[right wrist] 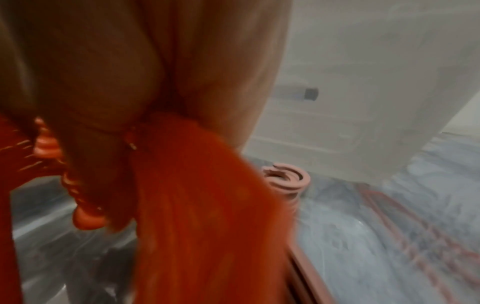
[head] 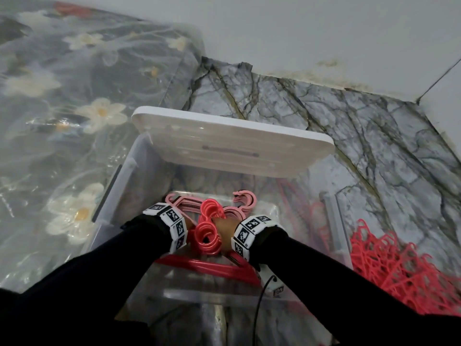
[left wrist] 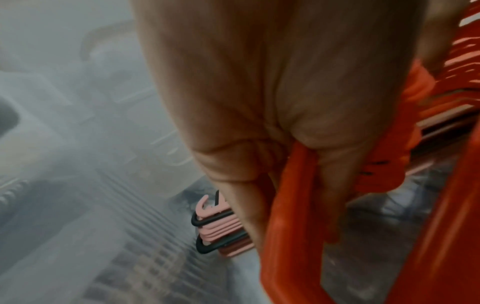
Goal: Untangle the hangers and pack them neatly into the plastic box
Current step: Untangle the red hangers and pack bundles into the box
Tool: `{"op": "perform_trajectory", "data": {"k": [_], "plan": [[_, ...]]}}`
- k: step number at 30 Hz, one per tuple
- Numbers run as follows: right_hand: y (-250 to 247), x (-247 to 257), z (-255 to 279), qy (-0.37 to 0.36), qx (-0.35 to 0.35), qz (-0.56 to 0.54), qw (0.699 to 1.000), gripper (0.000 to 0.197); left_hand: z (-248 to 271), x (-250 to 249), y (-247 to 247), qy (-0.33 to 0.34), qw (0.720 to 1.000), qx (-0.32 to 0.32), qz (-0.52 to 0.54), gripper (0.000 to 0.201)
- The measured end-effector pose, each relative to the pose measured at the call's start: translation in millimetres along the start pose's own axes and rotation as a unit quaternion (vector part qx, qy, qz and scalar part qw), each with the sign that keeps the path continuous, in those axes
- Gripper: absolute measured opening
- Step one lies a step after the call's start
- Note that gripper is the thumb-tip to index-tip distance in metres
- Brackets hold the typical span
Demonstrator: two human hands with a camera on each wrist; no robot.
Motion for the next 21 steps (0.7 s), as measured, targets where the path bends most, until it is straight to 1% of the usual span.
{"op": "perform_trajectory", "data": {"k": [1,2,3,5,6,8,10,12,15,18,20,21], "plan": [[5,-1,-1,-0.007,0.021,-0.004,1.000,0.035,6,-3,-3,0.000,1.000,-0.031,0.006,0.028],[10,-4,-4,-0.015,0.045,-0.017,0.999,0.044,11,-5,-2,-0.011,0.999,-0.039,0.007,0.028],[13,-6,-6,-0.014,0.087,-0.037,0.995,0.056,15,-7,-2,0.002,0.999,-0.047,0.003,0.031],[12,-7,-6,-0.005,0.137,-0.085,0.987,0.081,23,-9,-5,-0.005,0.999,-0.016,0.027,0.036],[11,-9,-6,-0.006,0.143,-0.101,0.985,0.091,24,-9,-8,-0.010,0.999,-0.020,0.034,0.037],[11,-13,-5,-0.006,0.161,-0.120,0.980,0.102,24,-11,-10,-0.009,1.000,-0.019,0.021,0.039],[11,-17,-4,-0.003,0.171,-0.117,0.978,0.098,26,-14,-9,-0.003,0.999,-0.032,0.013,0.039],[10,-17,-3,0.011,0.174,-0.101,0.979,0.082,25,-19,-5,0.002,0.999,-0.041,-0.014,0.035],[1,-19,2,0.027,0.193,-0.118,0.974,0.063,28,-31,-3,0.011,0.999,-0.010,-0.031,0.029],[-9,-29,12,0.027,0.221,-0.127,0.967,0.047,36,-35,-5,0.014,0.996,-0.023,-0.082,0.027],[-7,-32,21,0.036,0.216,-0.086,0.972,0.036,39,-36,-5,0.018,0.995,-0.012,-0.093,0.028],[-4,-32,25,0.052,0.195,-0.054,0.978,0.032,39,-35,-6,0.017,0.997,-0.008,-0.078,0.028]]}}
Point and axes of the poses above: each hand's wrist, its own z-axis away from the middle knuckle, its own y-axis out of the palm, x = y × z, the point moved 3 cm from there along -z, towards the middle knuckle, and after that the axes turned 4 degrees about -z, right-handed, at the moved point
